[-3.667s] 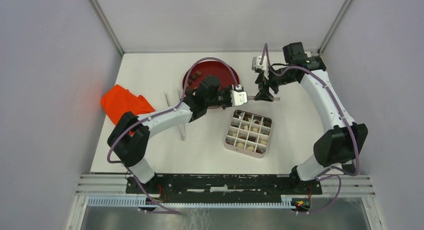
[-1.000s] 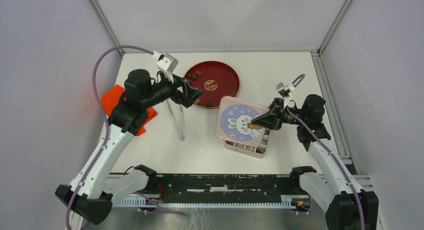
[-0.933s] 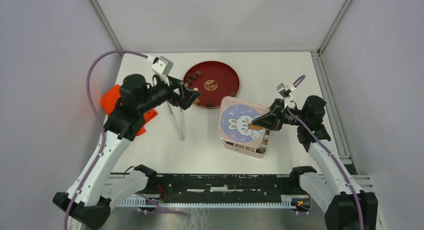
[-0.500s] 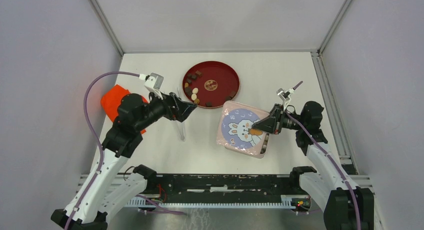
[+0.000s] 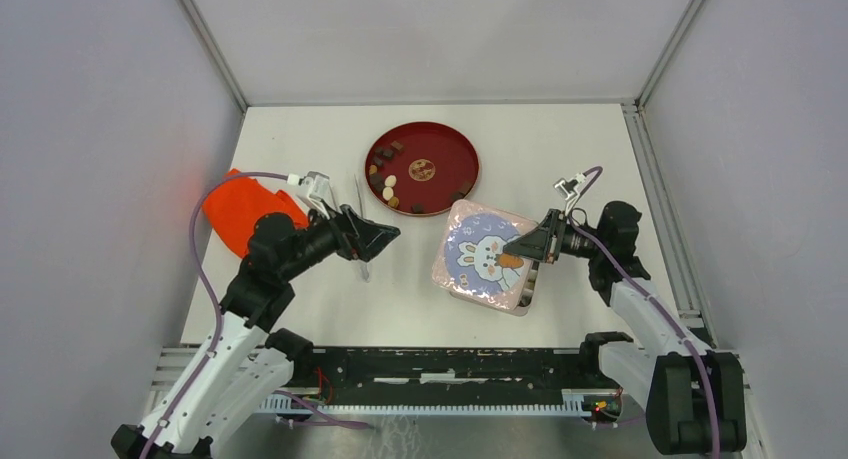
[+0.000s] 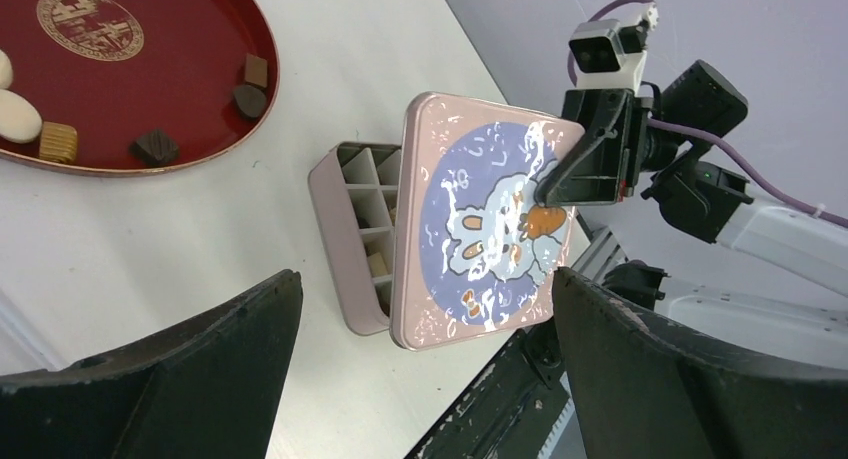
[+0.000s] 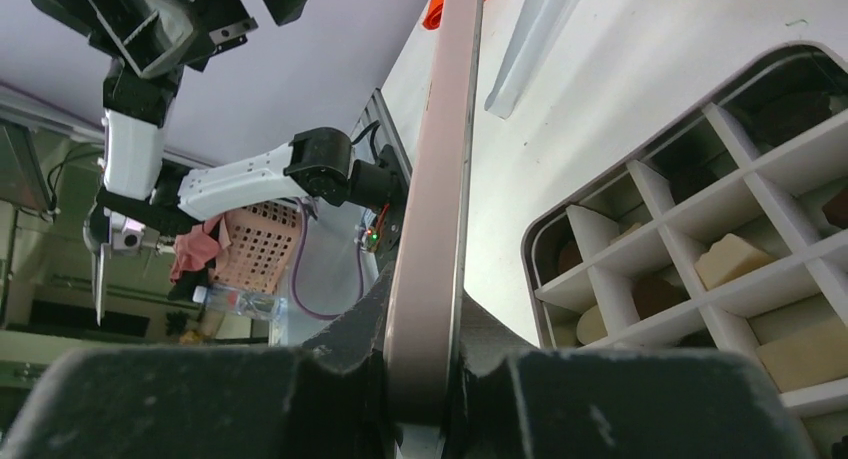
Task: Pack the chocolate
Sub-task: Close the box lid on the packing box.
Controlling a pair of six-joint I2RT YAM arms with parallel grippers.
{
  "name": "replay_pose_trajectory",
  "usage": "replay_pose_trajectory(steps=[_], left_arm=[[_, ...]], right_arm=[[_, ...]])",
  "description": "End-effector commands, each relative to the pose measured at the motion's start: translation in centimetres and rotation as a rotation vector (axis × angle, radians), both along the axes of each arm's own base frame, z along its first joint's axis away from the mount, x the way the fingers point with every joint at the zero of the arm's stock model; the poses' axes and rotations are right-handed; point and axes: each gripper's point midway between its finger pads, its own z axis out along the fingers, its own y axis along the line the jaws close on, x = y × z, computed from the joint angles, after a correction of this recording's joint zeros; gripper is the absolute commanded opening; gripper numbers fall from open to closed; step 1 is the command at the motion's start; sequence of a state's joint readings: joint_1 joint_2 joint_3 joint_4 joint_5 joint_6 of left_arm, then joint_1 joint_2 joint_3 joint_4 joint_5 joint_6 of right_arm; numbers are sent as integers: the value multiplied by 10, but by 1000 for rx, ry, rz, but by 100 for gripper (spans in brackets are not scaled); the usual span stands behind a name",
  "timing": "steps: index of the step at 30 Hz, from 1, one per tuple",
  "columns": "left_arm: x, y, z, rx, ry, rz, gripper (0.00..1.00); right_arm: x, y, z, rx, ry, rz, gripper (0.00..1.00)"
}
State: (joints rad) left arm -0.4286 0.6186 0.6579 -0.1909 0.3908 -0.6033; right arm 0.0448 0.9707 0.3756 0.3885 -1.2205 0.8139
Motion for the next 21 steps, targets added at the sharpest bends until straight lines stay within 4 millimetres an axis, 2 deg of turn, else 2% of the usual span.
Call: replay_pose_trajectory(steps=[1,6,15,19,21], left_arm=[[-1,-12,6,-81,0,-52,98],[1,-19,-15,-89,56,-74,96],[10,-35,-46,-80,119,-106,90],[11,-50,-60,-39,152,-131,87],[9,-62,-68,-3,161,-152,86]], right_arm=[[14,-4,-2,3,39,-54,0],[25,-9,-19,-34,97,-72,0],[38,-11,-36,-63,154,-52,1],[38,-11,-42,-79,165,-41,2],[42,-19,-45,-79,173,-75,2]])
